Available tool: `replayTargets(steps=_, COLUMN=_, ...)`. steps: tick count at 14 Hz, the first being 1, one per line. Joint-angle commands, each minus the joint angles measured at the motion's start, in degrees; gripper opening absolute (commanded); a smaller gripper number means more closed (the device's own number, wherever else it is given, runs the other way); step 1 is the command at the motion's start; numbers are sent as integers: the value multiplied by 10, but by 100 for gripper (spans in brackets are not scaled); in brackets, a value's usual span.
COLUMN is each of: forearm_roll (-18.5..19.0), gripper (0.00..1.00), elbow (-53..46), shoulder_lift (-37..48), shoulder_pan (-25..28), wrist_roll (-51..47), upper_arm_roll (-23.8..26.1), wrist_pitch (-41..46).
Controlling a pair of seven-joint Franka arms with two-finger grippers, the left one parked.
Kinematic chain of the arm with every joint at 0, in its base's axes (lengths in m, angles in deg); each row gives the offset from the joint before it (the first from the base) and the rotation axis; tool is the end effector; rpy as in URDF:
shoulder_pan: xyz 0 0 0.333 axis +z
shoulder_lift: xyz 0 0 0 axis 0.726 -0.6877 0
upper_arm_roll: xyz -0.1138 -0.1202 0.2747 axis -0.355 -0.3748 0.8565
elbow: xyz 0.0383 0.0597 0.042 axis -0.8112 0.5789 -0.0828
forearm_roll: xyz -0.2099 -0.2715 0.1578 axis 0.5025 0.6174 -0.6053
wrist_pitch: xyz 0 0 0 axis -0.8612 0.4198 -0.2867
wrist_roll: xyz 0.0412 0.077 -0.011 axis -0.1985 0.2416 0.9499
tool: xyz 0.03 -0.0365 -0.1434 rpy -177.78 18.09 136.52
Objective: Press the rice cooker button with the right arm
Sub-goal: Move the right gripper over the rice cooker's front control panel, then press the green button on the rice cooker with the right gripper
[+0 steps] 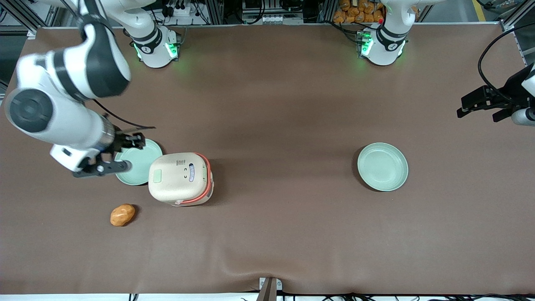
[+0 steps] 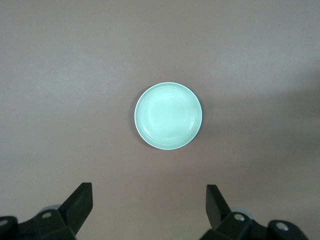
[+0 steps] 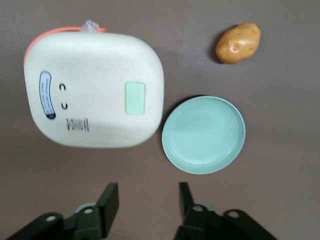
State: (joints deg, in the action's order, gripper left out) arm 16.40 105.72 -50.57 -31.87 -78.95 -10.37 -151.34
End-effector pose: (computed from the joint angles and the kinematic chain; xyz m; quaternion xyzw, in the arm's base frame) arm 0.6051 0.1440 0.4387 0.9934 0.0700 -0.0862 0.0290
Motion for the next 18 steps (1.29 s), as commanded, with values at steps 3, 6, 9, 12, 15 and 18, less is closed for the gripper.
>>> replayTargets(steps=3, forearm_roll=0, gripper=0, elbow=-12, shoulder_lift=-39, shoulder_pan=3, wrist_roll=-18, upper_arm_roll=-2, wrist_pitch=-36)
replayTargets(steps=6, forearm_roll=-34, gripper=0, elbow=-9, shoulder_lift=-63, shoulder_pan=-1, wrist_roll=-12, upper_arm_roll=-2, wrist_pitch=-69)
replayTargets(steps=9, forearm_roll=-50, gripper=0, elbow=-9, shoulder_lift=-82, shoulder_pan=-4, wrist_roll=14, upper_arm_roll=-3, wrist_pitch=-103)
replayTargets(steps=12, forearm_roll=-47, gripper=0, elbow=-8, shoulder_lift=-88, shoulder_pan=-4, wrist_roll=38, upper_arm_roll=-3, wrist_pitch=-113)
replayTargets(steps=15, forearm_roll=-44, gripper=0, elbow=1, shoulder_lift=-93, shoulder_pan=-4, wrist_roll=41, upper_arm_roll=-3, wrist_pitch=-114)
replayTargets(steps=18, forearm_roll=-43, gripper=0, elbow=11, shoulder_lift=-97, shoulder_pan=-7, wrist_roll=63, upper_arm_roll=-3, wrist_pitch=-120)
